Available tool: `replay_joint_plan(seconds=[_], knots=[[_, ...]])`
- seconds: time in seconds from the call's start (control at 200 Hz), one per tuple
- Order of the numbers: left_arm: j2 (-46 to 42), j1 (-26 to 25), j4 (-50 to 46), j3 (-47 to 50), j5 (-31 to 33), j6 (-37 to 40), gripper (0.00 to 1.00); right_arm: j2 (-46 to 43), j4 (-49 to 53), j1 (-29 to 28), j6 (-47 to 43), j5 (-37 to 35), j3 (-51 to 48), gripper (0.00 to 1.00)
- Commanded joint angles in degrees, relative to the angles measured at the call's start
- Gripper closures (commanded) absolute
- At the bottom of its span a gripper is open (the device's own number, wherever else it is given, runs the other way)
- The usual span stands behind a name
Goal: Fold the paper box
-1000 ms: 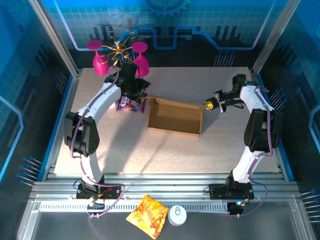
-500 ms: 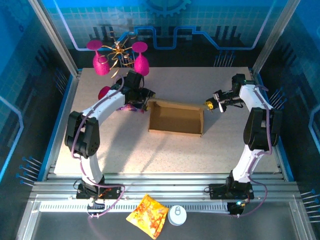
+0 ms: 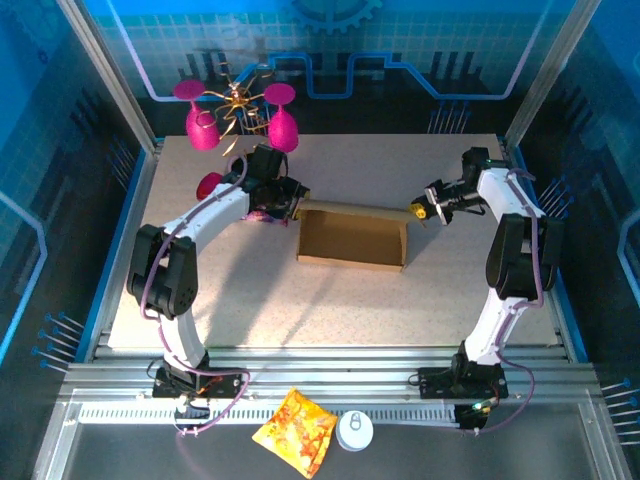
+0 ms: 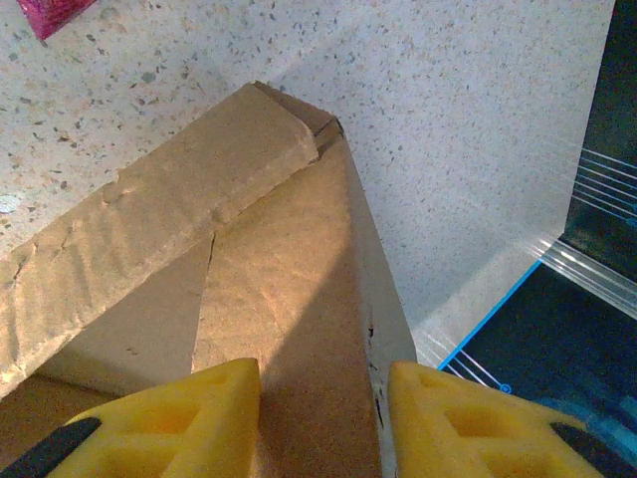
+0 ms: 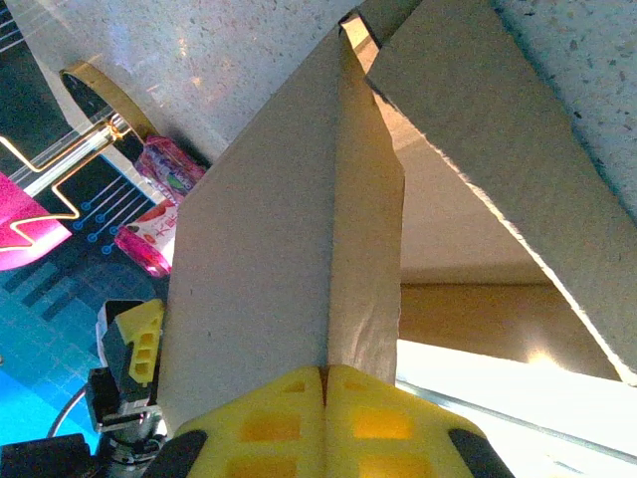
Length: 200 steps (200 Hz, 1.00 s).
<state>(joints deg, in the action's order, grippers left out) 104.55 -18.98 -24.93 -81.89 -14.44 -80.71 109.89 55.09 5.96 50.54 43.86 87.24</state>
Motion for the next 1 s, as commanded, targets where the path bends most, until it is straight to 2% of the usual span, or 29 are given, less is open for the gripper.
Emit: replay_joint_plan(seconds=[0.0,0.16,0.31,0.385,0.57,0.685,0.8,0.996], knots=[[-1.9,-0.6,0.3,0.9,-1.4,0.7,0.62,1.3,2.0,-0.9,-2.6,-0.3,1.5,1.0],[-4.0,-0.4,-0.7,5.9,1.1,6.6,0.58,1.4,2.9,-1.6,-8.0,-3.4,1.8,1.0],[-7.7,-0.1,-5.0,7.8,7.8,16.9,0.43,0.8,3.1,-3.4,-13.2,-7.0,1.3,1.0],[-10.8,-0.1,-4.4,9.4,10.3,20.8,0.39,0.4,2.1,-4.1,-14.3,-7.7,0.1,1.0],[-15.0,-0.3,2.7,14.1,3.3,22.7,0.34,0.1,0.7,-4.7,-15.0,-8.7,-1.0,1.0],[-13.7,-0.9,0.0,14.1,-0.3,23.0,0.36,0.6,1.4,-5.2,-15.6,-9.3,-0.1,1.0],[-12.4,-1.6,-5.3,15.0,0.6,24.8,0.41,0.7,1.4,-5.5,-15.6,-9.8,0.2,1.0],[-8.6,-3.7,-6.3,16.8,1.3,29.0,0.42,1.3,1.6,-5.8,-16.4,-10.4,0.7,1.0]])
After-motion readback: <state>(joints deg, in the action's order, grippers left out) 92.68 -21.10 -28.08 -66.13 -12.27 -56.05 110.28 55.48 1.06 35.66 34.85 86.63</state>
